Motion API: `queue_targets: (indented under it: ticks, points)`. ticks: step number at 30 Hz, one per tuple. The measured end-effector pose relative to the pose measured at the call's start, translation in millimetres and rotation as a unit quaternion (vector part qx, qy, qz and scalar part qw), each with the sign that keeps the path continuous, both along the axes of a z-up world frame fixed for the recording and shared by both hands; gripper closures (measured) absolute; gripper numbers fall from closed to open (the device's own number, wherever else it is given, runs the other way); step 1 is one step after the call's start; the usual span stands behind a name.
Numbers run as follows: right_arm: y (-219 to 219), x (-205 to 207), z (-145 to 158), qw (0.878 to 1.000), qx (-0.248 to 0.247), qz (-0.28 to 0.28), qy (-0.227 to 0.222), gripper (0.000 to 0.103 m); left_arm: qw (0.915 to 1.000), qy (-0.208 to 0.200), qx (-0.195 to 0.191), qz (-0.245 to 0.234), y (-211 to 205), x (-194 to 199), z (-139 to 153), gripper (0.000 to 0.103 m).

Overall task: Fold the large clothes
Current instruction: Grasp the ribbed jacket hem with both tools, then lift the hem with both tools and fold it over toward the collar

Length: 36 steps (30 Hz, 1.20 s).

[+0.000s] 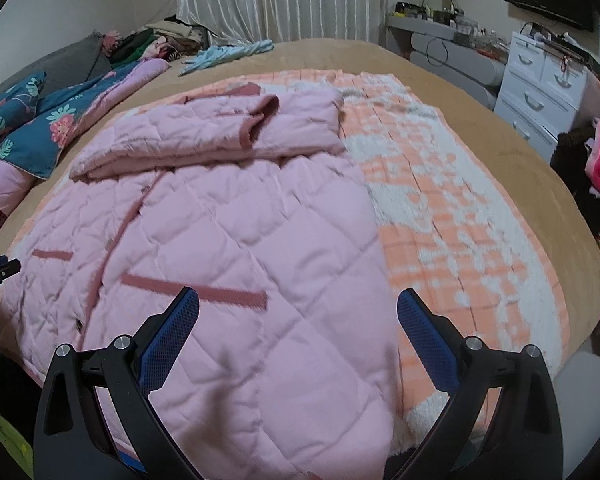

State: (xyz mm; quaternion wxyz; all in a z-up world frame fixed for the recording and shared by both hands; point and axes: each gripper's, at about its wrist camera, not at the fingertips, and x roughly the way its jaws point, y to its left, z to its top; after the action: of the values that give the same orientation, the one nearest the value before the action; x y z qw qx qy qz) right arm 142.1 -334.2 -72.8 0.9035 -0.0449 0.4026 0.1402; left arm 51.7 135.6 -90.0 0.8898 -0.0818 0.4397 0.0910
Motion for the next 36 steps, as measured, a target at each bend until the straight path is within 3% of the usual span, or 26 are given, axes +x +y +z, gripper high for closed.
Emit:
queue_targets:
  ticks: [7,16,22,26,32,36]
  points:
    - [-15,-4,-16,1.000,-0.005,-0.008,0.019,0.004,0.9992,0.025,-0.025,0.018,28,-24,-19,0.008]
    - [-33,-17,-30,0.999,-0.002,-0.004,0.045,0.004,0.9959,0.054,-0.072,0.003,35,-52,-36,0.011]
    - [-47,-30,-43,0.997,-0.002,0.003,0.077,0.004,0.9958,0.068,-0.058,-0.019,16,-59,-39,0.011]
    - [-55,-43,-53,0.994,-0.005,0.021,0.105,0.004,0.9952,0.076,-0.052,-0.032,7,-60,-42,0.011]
    - [-60,-52,-68,0.987,0.016,0.048,0.155,0.004,0.9933,0.081,-0.079,-0.021,9,-64,-50,0.011]
    - [-47,-61,-74,0.983,-0.002,0.082,0.164,0.004,0.9924,0.081,-0.091,-0.017,10,-68,-51,0.011]
